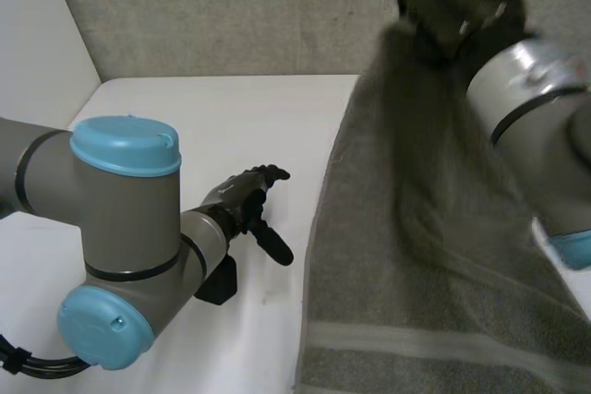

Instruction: Fold the towel.

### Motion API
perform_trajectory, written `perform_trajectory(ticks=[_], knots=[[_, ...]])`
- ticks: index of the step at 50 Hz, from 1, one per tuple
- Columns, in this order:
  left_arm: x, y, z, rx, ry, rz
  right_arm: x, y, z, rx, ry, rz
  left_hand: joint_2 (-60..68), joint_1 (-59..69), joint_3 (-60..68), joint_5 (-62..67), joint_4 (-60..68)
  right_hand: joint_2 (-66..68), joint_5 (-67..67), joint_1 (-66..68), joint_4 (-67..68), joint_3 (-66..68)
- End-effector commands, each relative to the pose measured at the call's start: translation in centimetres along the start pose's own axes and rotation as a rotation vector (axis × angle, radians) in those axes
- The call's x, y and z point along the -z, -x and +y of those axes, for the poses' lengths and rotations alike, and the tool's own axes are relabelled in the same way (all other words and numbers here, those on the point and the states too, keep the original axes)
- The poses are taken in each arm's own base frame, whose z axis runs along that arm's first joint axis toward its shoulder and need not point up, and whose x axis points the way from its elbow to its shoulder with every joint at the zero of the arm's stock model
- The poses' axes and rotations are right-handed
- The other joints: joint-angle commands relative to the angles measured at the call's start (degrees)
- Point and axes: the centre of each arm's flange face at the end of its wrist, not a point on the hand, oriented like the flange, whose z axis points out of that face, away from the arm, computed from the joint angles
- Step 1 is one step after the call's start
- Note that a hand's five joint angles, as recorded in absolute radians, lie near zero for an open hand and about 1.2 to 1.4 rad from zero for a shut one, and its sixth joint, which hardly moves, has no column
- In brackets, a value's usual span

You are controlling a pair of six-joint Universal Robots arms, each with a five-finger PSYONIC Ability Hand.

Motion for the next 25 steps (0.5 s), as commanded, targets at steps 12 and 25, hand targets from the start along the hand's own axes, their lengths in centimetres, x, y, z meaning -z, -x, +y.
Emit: perform_trajectory(ticks=[12, 25], knots=[[-1.8, -0.1, 0.4, 0.028, -0.075, 0.04, 2.2, -3.4, -9.1, -0.058, -0.275, 0.073, 0.3, 0.1, 0.3, -1.2, 0.2, 10.5, 10.9, 0.4, 10.4, 10.6], [-0.3, -1.6, 3.0, 0.082, 0.058, 0.142, 2.6, -3.8, -8.6, -0.043, -0.258, 0.085, 2.0, 1.8, 2.0, 0.4, 1.9, 10.5, 10.9, 0.4, 10.4, 10.6]])
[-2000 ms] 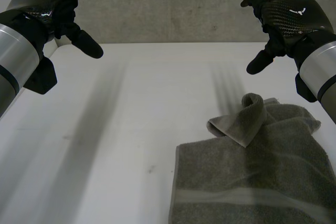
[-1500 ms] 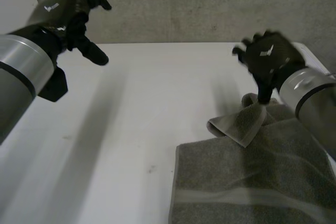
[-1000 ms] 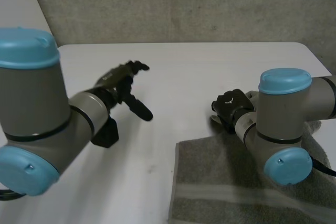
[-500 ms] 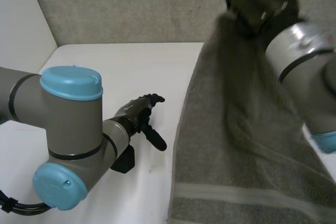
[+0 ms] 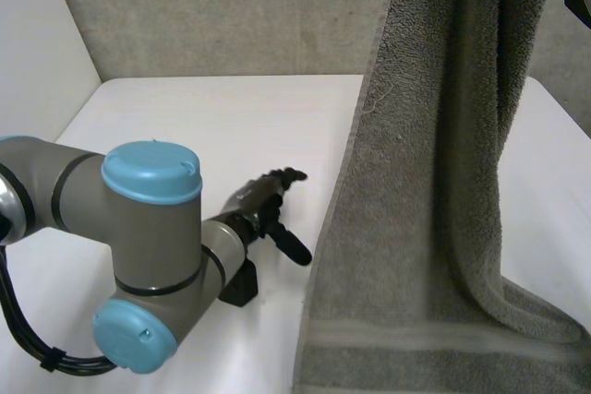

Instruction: Fold the towel.

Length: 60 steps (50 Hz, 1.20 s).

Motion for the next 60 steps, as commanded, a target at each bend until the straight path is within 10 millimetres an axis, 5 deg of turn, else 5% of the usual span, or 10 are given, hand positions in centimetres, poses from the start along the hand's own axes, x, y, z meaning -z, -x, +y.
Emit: perform_trajectory(ticks=[1, 11, 35, 40, 41, 43, 51, 54, 56, 60], knots=[[1.3, -1.0, 1.0, 0.026, 0.072, 0.062, 0.0, 0.0, 1.1, 0.009, 0.027, -0.002, 2.2, 1.9, 2.1, 0.5, 2.0, 10.5, 10.9, 0.3, 10.3, 10.5], [1.2, 1.2, -2.3, 0.063, 0.003, 0.007, 0.2, -0.4, 2.4, 0.021, 0.065, 0.004, 3.5, 3.2, 3.4, 1.8, 3.3, 10.5, 10.9, 0.3, 10.3, 10.5], [0.0, 0.7, 3.7, 0.057, 0.231, 0.097, 0.8, 0.2, 3.6, 0.014, 0.102, -0.013, 5.7, 5.4, 5.6, 4.0, 5.5, 10.5, 10.9, 0.3, 10.3, 10.5], [-0.3, 0.2, 4.4, 0.044, 0.233, 0.097, 0.8, 0.2, 3.7, 0.013, 0.103, -0.01, 41.9, 41.6, 41.8, 40.2, 41.7, 10.5, 10.9, 0.3, 10.3, 10.5], [-0.4, 0.1, 4.2, 0.039, 0.216, 0.09, 0.8, 0.2, 3.7, 0.013, 0.103, -0.01, 66.0, 65.7, 65.9, 64.3, 65.8, 10.5, 10.9, 0.3, 10.3, 10.5], [-0.7, 0.2, 3.6, 0.034, 0.182, 0.069, 0.7, -0.1, 3.8, 0.017, 0.104, -0.002, 70.0, 69.6, 69.8, 68.2, 69.7, 10.5, 10.9, 0.3, 10.3, 10.5], [-2.3, 0.3, -2.4, -0.106, -0.076, -0.046, -0.1, -1.3, 5.1, 0.041, 0.121, 0.035, 70.0, 69.6, 69.8, 68.2, 69.7, 10.5, 10.9, 0.3, 10.3, 10.5], [-3.0, 1.0, -7.0, -0.205, -0.207, -0.086, -0.6, -1.5, 6.1, 0.044, 0.128, 0.038, 70.0, 69.6, 69.8, 68.2, 69.7, 10.5, 10.9, 0.3, 10.3, 10.5], [-2.8, 0.1, -12.3, -0.3, -0.361, -0.082, -1.9, -2.3, 7.3, 0.063, 0.098, 0.063, 70.0, 69.6, 69.8, 68.2, 69.7, 10.5, 10.9, 0.3, 10.3, 10.5], [-1.9, -2.0, -17.2, -0.361, -0.527, -0.055, -3.5, -3.3, 7.9, 0.078, 0.03, 0.107, 70.0, 69.6, 69.8, 68.2, 69.7, 10.5, 10.9, 0.3, 10.3, 10.5]])
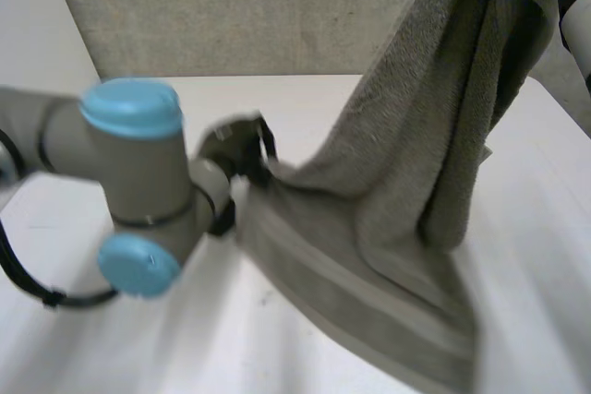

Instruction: Fold the towel.

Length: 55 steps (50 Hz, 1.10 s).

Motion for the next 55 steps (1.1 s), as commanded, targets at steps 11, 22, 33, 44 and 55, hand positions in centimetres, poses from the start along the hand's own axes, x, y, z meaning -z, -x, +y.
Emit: perform_trajectory(ticks=[11, 22, 33, 44, 55], knots=[[2.8, -1.4, -20.3, -0.178, -0.624, -0.037, -5.6, -2.9, 2.0, 0.048, -0.281, 0.167, 11.0, 12.6, 11.1, 12.1, 11.1, 10.5, 10.9, 0.2, 10.2, 10.5], [4.6, 4.9, -6.9, -0.206, -0.117, -0.227, -1.5, -1.5, 10.0, 0.025, 0.124, -0.051, 11.0, 12.6, 11.1, 12.1, 11.1, 10.5, 10.9, 0.2, 10.2, 10.5], [7.9, 5.6, 4.8, -0.252, 0.193, -0.156, 7.2, 0.1, 17.6, -0.017, 0.708, -0.237, 11.0, 12.6, 11.1, 12.1, 11.1, 10.5, 10.9, 0.2, 10.2, 10.5], [7.1, 5.9, 4.4, -0.302, 0.112, -0.142, 11.5, 1.9, 21.4, 0.003, 0.817, -0.305, 11.0, 12.6, 11.1, 12.1, 11.1, 10.5, 10.9, 0.2, 10.2, 10.5], [7.1, 6.2, 5.3, -0.313, 0.126, -0.144, 11.6, 1.3, 22.5, -0.078, 0.793, -0.219, -31.7, -30.1, -31.6, -30.6, -31.6, 10.5, 10.9, 0.2, 10.2, 10.5]])
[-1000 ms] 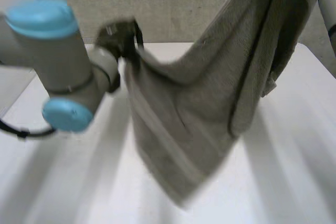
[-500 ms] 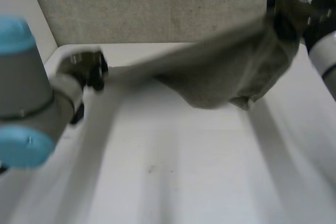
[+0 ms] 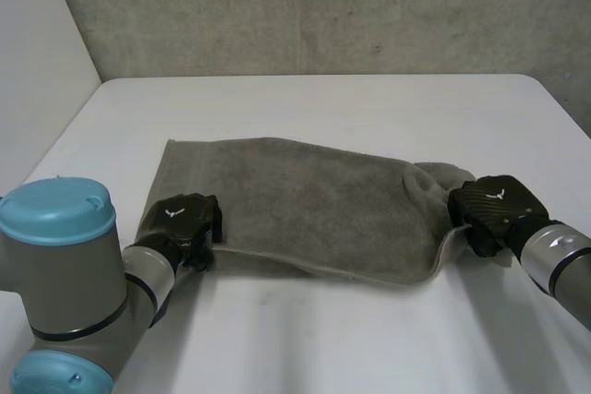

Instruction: Fold the towel.

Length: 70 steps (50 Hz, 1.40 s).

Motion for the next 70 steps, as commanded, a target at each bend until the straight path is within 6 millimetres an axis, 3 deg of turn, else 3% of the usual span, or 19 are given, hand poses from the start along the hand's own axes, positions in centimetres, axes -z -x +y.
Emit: perform_trajectory(ticks=[1, 34, 50, 70], knots=[[0.1, 0.1, 1.0, -0.018, 0.026, -0.002, -0.4, -1.0, 0.3, -0.047, -0.021, 0.04, -11.5, -11.5, -12.4, -12.5, -12.4, 10.5, 10.7, 0.2, 10.2, 10.4], [0.2, 3.0, 3.7, -0.057, 0.097, -0.114, -0.6, -2.0, 1.0, -0.064, 0.003, 0.077, -8.3, -8.3, -9.2, -9.3, -9.2, 10.5, 10.7, 0.2, 10.2, 10.4], [2.0, 4.3, 3.6, -0.179, 0.104, -0.142, -0.6, -2.0, 1.0, -0.064, 0.003, 0.075, -11.0, -11.0, -11.9, -11.9, -11.9, 10.5, 10.7, 0.2, 10.2, 10.4], [2.0, 5.2, 4.4, -0.18, 0.14, -0.151, -0.6, -1.9, 1.0, -0.065, 0.005, 0.074, -7.0, -6.9, -7.9, -7.9, -7.8, 10.5, 10.7, 0.2, 10.2, 10.4]])
